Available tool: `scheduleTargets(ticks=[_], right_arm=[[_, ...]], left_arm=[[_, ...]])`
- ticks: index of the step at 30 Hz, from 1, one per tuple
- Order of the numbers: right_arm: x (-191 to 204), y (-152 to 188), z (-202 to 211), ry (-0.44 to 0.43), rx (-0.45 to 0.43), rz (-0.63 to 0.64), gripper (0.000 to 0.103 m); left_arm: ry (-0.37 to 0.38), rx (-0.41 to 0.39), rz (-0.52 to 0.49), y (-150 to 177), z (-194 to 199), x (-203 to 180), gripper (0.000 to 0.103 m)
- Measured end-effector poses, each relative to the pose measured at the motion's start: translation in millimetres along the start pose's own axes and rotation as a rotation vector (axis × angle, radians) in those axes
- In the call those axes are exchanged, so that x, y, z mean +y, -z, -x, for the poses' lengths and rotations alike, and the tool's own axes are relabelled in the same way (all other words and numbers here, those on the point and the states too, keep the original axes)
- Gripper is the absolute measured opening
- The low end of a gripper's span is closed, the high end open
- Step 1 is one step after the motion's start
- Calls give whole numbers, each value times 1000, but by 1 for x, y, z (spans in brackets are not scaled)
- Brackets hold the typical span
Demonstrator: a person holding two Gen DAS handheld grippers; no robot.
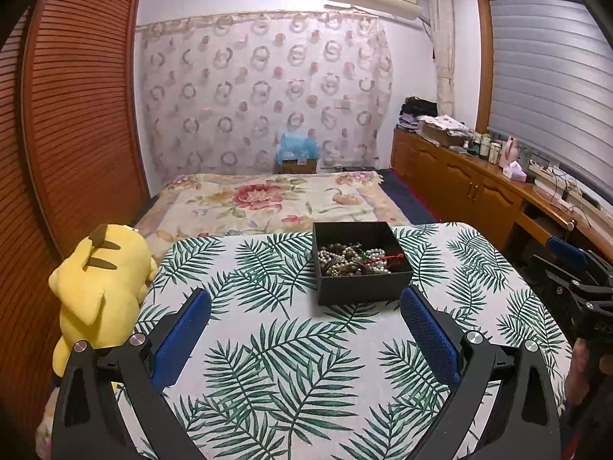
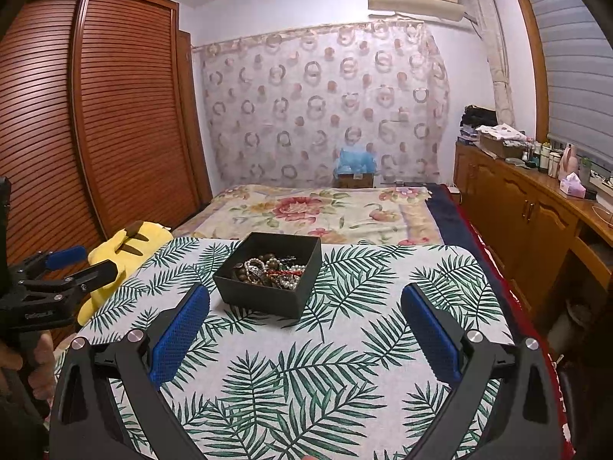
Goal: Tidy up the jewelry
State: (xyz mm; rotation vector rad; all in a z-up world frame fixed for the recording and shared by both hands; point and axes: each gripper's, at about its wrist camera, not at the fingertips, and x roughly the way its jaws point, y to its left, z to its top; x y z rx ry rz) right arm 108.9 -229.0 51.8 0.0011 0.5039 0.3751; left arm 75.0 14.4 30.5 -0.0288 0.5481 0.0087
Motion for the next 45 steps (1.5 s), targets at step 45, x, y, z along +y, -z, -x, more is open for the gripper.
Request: scheduleTargets(ticks=[45], right_arm=[[-2,0,6,8,-7,4,101]], left_arm=[[-5,-16,-7,-2,5,-3,96]])
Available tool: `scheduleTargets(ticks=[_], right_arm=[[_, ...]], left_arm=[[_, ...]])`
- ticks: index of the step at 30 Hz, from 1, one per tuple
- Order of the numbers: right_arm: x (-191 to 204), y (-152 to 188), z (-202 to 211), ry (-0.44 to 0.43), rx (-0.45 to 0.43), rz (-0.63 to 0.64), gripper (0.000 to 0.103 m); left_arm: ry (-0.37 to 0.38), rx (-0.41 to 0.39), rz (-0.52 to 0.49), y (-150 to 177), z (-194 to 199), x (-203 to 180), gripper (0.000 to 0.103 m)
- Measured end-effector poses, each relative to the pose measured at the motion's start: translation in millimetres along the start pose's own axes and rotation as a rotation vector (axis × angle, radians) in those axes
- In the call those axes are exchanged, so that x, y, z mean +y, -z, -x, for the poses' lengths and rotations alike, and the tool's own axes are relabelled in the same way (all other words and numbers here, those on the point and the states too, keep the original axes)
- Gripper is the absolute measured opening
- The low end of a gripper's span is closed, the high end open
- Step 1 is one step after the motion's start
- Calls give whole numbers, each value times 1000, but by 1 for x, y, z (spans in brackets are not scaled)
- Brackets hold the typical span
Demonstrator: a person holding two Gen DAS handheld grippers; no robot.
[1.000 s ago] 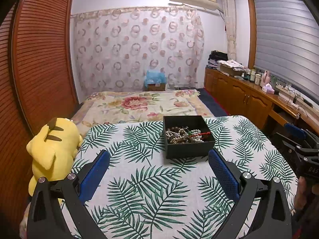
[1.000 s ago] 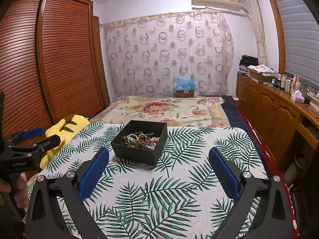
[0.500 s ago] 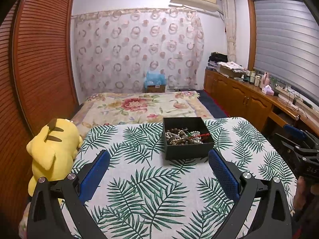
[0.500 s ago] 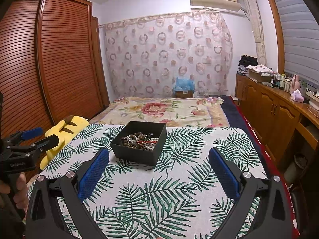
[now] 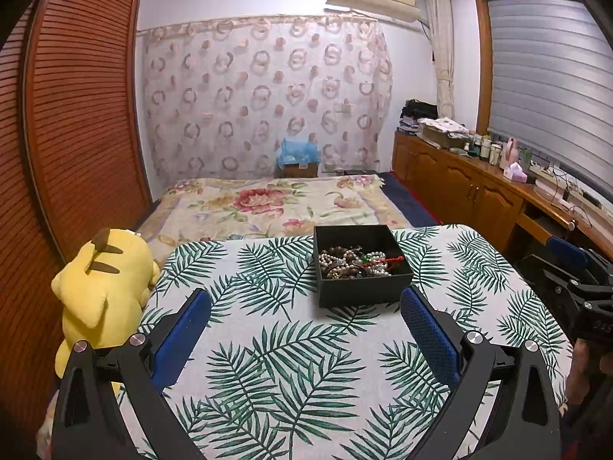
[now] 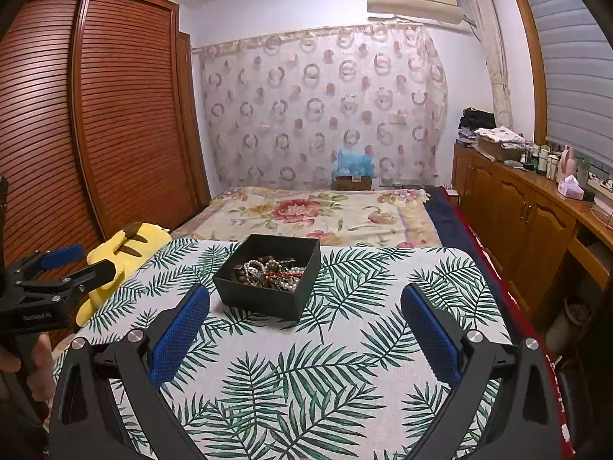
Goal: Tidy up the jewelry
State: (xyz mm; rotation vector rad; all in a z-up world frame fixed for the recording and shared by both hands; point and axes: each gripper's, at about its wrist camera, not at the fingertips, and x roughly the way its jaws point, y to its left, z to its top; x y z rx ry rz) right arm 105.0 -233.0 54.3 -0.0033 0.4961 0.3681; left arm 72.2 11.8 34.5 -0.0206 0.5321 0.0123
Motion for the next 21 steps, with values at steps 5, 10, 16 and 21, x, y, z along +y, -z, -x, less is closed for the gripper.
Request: scheduleTargets(ticks=[5,10,16,21], right_arm=[[0,-1,0,2,2,-1,101],[-1,0,0,4,2,-1,101],[-1,0,0,3,2,0,101],[-1,0,0,3,-1,1,101]], left_arm=[[1,-2,0,-1,0,1,96],[3,-4,3,-1,0,3,96],[2,-4,0,-1,1,1,96],[2,-6,0,-1,1,1,96]])
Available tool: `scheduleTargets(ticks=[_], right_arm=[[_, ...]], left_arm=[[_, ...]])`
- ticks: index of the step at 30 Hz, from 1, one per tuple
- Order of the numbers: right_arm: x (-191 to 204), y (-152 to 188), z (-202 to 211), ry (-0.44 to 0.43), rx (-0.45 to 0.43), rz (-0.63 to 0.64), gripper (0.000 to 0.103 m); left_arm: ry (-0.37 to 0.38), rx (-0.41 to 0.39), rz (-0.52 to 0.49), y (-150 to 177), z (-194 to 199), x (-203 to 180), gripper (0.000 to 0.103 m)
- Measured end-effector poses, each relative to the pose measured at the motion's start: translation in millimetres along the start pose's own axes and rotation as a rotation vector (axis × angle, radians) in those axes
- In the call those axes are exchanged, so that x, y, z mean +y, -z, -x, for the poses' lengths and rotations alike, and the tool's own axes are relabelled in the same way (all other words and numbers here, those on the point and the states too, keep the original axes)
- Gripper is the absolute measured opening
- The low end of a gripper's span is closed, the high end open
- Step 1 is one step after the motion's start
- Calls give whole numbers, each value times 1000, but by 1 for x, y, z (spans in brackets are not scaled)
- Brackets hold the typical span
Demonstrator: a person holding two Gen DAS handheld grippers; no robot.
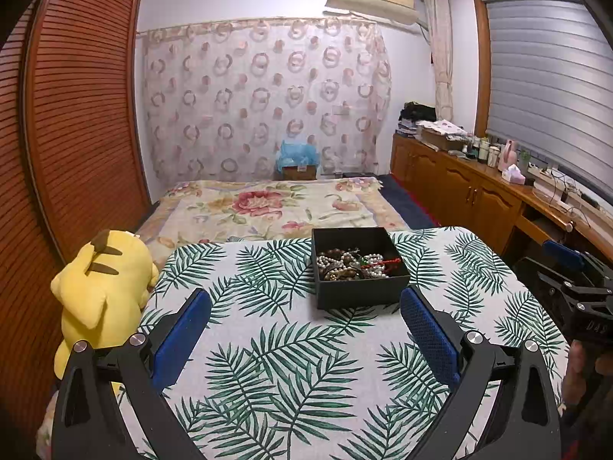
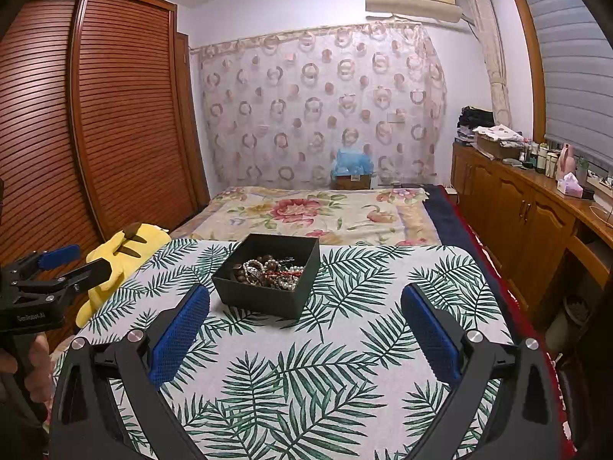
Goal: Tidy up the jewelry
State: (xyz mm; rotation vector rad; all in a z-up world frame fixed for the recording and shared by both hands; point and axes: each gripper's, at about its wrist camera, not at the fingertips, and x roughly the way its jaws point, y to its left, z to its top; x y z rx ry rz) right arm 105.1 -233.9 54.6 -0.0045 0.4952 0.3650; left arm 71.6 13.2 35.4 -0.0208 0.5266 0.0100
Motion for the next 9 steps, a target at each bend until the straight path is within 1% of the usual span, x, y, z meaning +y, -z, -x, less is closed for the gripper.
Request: scheduleTargets(ticks=[9], right_arm=[[-1,1,0,1,-1,-1,101]], left_arm=[[0,0,1,0,0,1,96]])
